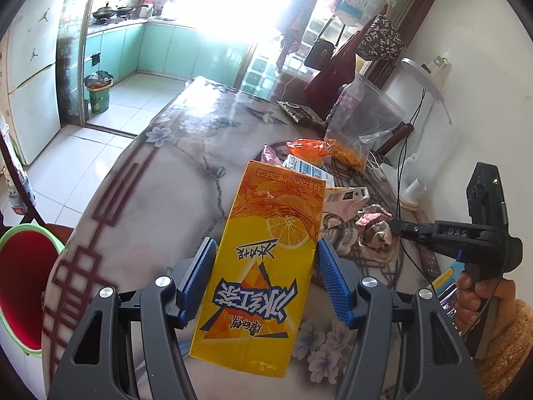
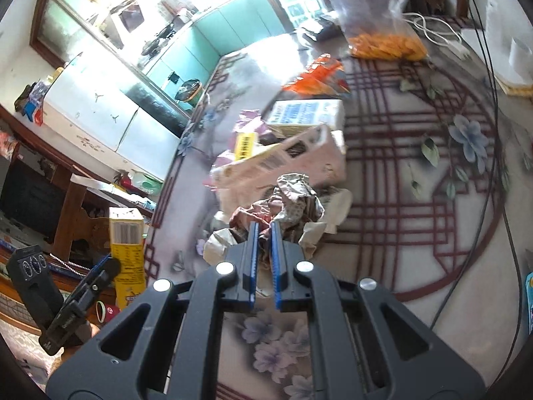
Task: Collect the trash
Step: 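Carry the iced-tea carton and crumpled foil with both tools toward the red bucket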
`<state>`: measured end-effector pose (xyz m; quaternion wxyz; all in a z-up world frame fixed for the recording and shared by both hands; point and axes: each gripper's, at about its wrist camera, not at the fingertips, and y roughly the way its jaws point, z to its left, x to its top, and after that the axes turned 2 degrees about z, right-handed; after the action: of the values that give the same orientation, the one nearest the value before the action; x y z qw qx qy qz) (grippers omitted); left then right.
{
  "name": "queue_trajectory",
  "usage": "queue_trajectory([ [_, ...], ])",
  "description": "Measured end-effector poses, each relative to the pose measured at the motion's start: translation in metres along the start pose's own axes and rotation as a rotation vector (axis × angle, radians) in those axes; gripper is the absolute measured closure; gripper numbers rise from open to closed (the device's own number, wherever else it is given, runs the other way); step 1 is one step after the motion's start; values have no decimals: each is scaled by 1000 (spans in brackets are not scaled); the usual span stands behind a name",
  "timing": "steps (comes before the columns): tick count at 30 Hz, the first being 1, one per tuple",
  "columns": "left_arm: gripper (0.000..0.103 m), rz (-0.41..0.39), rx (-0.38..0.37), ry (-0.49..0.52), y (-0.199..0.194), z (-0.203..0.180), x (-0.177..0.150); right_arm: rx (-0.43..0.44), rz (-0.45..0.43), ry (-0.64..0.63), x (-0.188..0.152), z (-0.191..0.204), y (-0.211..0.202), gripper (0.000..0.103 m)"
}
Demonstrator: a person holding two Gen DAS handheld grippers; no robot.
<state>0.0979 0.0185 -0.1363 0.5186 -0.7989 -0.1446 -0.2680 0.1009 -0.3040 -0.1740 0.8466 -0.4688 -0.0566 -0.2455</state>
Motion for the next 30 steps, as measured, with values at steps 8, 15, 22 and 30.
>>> queue_trajectory([
  [8, 43, -7, 0, -27, -21, 37, -2, 2, 18, -21, -11, 39, 16, 95],
  [15, 43, -42, 16, -61, -50, 85, 5, 9, 17, -36, -22, 80, 31, 95],
  [22, 44, -51, 19, -74, -67, 124, 5, 7, -5, -37, -35, 116, 40, 95],
  [30, 44, -44, 10, -59, -77, 158, 11, 6, -10, -48, -45, 157, 53, 95],
])
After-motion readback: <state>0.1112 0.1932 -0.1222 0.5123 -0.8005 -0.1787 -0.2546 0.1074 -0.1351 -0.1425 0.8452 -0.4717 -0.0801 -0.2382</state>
